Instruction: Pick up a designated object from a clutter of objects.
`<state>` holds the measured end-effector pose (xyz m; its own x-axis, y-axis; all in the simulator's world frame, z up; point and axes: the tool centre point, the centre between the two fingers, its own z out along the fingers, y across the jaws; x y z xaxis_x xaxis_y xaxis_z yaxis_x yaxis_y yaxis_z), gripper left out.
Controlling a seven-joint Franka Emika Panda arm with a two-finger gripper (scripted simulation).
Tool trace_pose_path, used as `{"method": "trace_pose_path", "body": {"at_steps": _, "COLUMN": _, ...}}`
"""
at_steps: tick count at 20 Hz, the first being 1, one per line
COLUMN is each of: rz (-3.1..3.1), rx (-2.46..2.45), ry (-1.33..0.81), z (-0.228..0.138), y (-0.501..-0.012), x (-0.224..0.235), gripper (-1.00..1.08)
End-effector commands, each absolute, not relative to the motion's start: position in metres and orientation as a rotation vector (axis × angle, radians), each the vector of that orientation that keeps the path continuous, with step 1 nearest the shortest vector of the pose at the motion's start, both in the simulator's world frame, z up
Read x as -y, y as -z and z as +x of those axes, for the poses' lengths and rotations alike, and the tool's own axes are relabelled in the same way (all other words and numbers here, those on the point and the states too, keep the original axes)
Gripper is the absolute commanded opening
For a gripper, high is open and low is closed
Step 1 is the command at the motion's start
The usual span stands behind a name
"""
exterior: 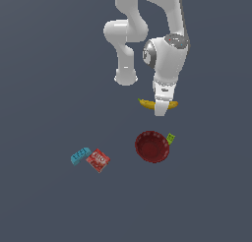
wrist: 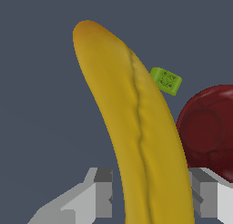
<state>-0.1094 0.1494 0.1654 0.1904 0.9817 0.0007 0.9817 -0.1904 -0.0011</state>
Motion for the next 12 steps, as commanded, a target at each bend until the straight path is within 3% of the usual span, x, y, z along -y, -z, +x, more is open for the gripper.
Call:
{"method": "trace_pose_path", "body": {"at_steps": 1, "rz": -2.421, "rx": 1.998, "ry": 0.002, "z": -0.109, "y": -0.189, "x": -0.155, "gripper": -1.00}}
{"method": "trace_pose_path", "body": {"at_steps": 12, "rz": -2.421, "rx": 1.998, "ry": 0.002, "z": -0.107, "y": -0.290, "x": -0.180, "gripper": -1.00}}
